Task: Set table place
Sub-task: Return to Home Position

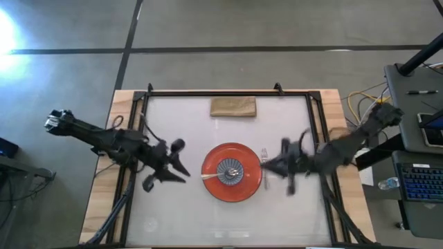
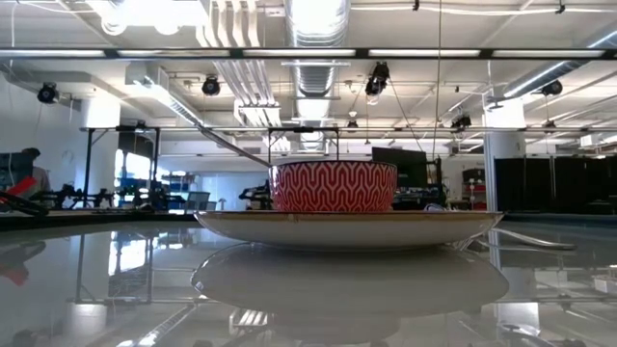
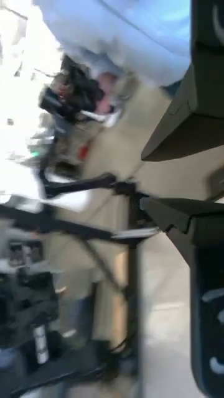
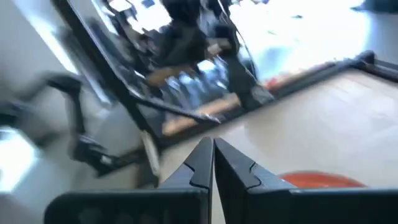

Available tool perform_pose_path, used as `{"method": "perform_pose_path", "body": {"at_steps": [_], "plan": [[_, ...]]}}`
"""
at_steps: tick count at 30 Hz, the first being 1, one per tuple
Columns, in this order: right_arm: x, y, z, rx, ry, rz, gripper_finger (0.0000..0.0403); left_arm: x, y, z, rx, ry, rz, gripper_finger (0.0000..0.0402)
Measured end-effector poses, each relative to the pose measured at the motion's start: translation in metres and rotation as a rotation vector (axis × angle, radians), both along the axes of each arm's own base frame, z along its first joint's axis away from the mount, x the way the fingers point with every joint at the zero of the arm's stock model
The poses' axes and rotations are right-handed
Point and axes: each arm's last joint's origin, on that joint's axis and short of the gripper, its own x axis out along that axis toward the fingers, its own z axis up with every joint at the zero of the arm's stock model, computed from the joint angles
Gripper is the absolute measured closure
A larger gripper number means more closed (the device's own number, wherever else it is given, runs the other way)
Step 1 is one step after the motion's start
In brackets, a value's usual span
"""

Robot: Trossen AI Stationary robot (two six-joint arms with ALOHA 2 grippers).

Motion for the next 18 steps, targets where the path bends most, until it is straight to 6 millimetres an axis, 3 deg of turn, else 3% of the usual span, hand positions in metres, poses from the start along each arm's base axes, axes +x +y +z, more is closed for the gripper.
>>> {"method": "perform_pose_path", "body": {"at_steps": [4, 8, 12, 14, 18], "plan": [[-0.042, -0.056, 0.006, 0.009, -0.236, 0.161, 0.0394, -0.035, 0.028, 0.001, 0.016, -0.175, 0.125, 0.0311], [-0.073, -0.099, -0.022, -0.037, -0.307, 0.166, 0.0394, -0.065, 0.051, -0.001, 0.073, -0.228, 0.251, 0.0311], [-0.094, -0.119, -0.052, -0.074, -0.349, 0.193, 0.0394, -0.077, 0.06, -0.024, 0.06, -0.206, 0.304, 0.0311], [-0.098, -0.124, -0.067, -0.064, -0.357, 0.196, 0.0394, -0.076, 0.06, -0.05, 0.018, -0.134, 0.304, 0.0311], [-0.104, -0.129, -0.093, -0.071, -0.391, 0.225, 0.0394, -0.072, 0.059, -0.086, -0.038, -0.184, 0.291, 0.0311]]}}
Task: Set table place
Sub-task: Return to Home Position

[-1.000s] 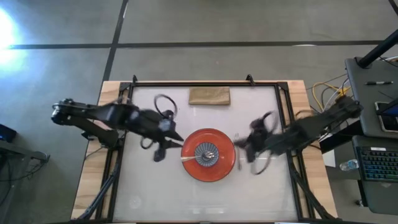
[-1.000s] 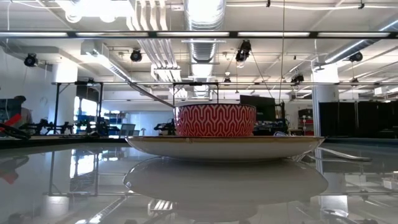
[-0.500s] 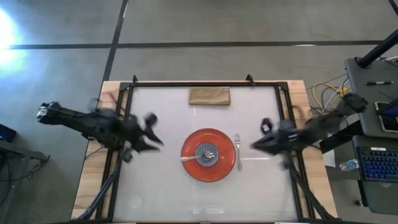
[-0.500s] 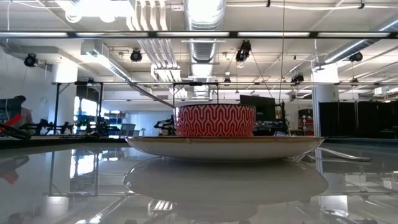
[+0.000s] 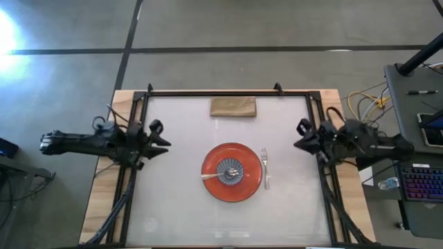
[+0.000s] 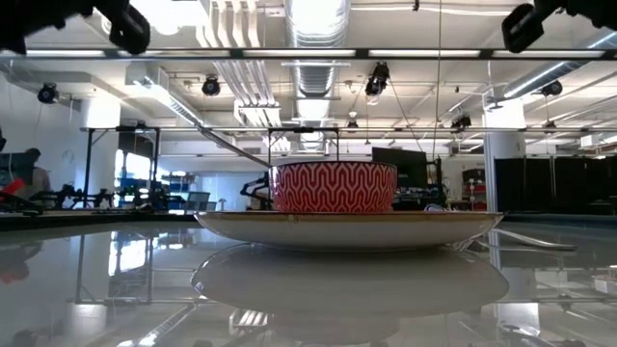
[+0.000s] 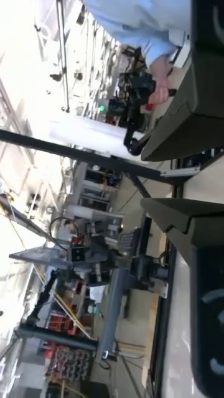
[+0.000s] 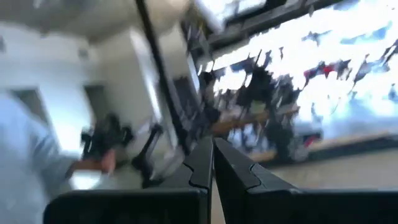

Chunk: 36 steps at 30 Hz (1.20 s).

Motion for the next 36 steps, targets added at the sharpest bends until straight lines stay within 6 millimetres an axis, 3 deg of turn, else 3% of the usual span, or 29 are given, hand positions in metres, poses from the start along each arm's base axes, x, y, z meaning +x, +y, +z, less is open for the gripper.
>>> {"method": "perform_pose_path", "body": {"at_steps": [7, 10, 18, 36], "plan": [[-0.004, -0.003, -0.038, 0.015, -0.081, -0.03, 0.0394, -0.008, 0.002, -0.055, -0.111, 0.014, 0.044, 0.0311], [-0.004, -0.003, -0.056, 0.027, -0.107, -0.024, 0.0394, -0.014, 0.003, -0.07, -0.145, -0.004, 0.037, 0.0311], [-0.003, -0.006, -0.07, 0.0, -0.062, -0.123, 0.0394, -0.025, 0.004, -0.076, -0.177, 0.017, 0.044, 0.0311], [0.003, -0.006, -0.077, 0.035, 0.027, -0.122, 0.0394, -0.011, 0.004, -0.093, -0.19, 0.22, 0.066, 0.0311]]}}
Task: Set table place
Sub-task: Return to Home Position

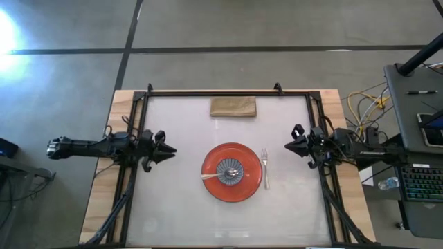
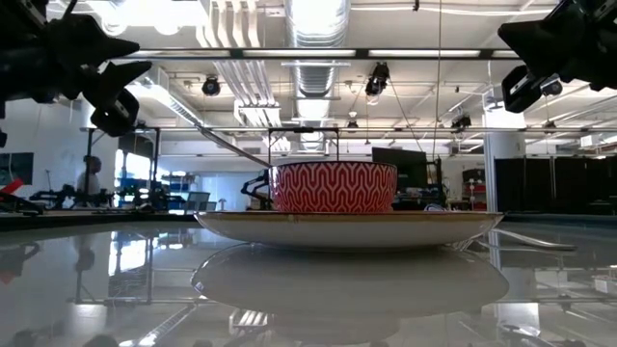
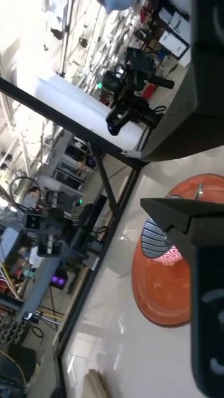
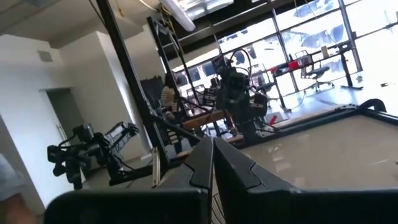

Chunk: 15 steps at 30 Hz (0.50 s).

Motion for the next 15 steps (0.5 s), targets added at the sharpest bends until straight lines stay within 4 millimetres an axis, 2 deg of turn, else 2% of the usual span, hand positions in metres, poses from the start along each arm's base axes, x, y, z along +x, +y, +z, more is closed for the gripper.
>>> {"method": "perform_pose_path", "body": {"at_steps": [15], "plan": [[0.0001, 0.0, -0.0001, 0.0, 0.001, 0.001, 0.0394, 0.0032, -0.0001, -0.0047, 0.001, 0.05, -0.001, 0.0311]]}}
